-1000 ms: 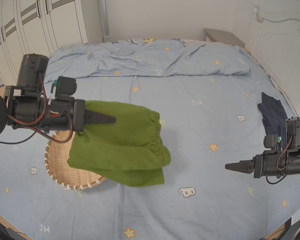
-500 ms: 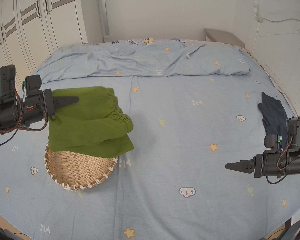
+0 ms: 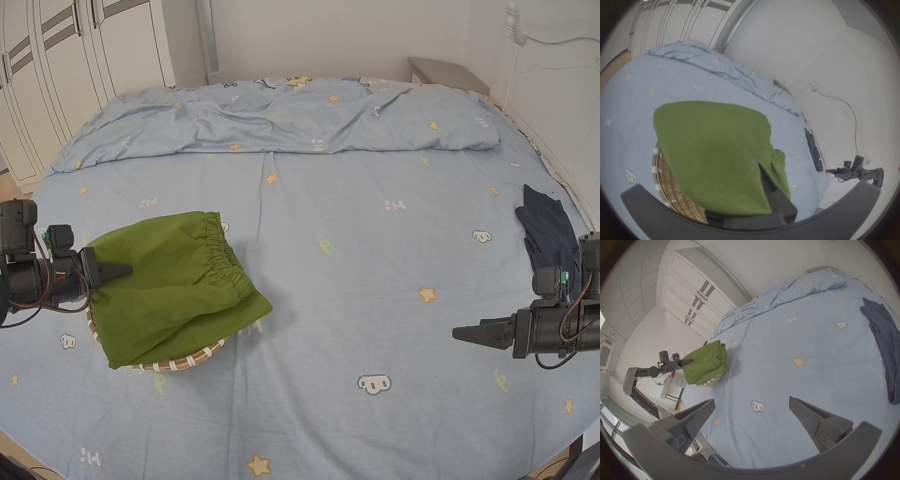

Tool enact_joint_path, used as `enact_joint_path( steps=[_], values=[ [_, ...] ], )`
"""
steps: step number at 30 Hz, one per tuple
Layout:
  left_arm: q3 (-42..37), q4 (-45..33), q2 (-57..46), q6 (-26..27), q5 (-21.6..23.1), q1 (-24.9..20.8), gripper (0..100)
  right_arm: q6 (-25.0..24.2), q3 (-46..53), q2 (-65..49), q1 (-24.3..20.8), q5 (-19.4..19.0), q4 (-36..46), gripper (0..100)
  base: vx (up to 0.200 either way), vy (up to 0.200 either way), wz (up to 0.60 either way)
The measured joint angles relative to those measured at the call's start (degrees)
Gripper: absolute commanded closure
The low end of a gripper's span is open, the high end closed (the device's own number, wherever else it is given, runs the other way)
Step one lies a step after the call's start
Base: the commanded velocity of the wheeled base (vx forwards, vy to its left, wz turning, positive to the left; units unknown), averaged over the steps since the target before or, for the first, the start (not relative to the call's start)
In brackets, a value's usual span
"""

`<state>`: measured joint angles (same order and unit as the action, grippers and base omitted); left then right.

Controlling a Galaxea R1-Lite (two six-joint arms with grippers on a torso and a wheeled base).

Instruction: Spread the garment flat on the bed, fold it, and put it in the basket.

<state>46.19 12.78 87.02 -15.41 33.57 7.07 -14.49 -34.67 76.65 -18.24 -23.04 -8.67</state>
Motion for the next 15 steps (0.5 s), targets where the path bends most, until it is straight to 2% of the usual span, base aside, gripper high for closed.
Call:
enact_joint_path(
  steps=[5,15],
  values=[
    [-0.4,-2.7,4.7,-0.3,-0.2,1.0,100,0.0,0.0,-0.9,-0.6,0.0,0.5,0,0.000,0.000,0.00],
    [4.4,-6.8,14.9,-0.4,-1.5,2.9,100,0.0,0.3,-1.3,-2.0,0.1,1.1,0,0.000,0.000,0.00]
  ],
)
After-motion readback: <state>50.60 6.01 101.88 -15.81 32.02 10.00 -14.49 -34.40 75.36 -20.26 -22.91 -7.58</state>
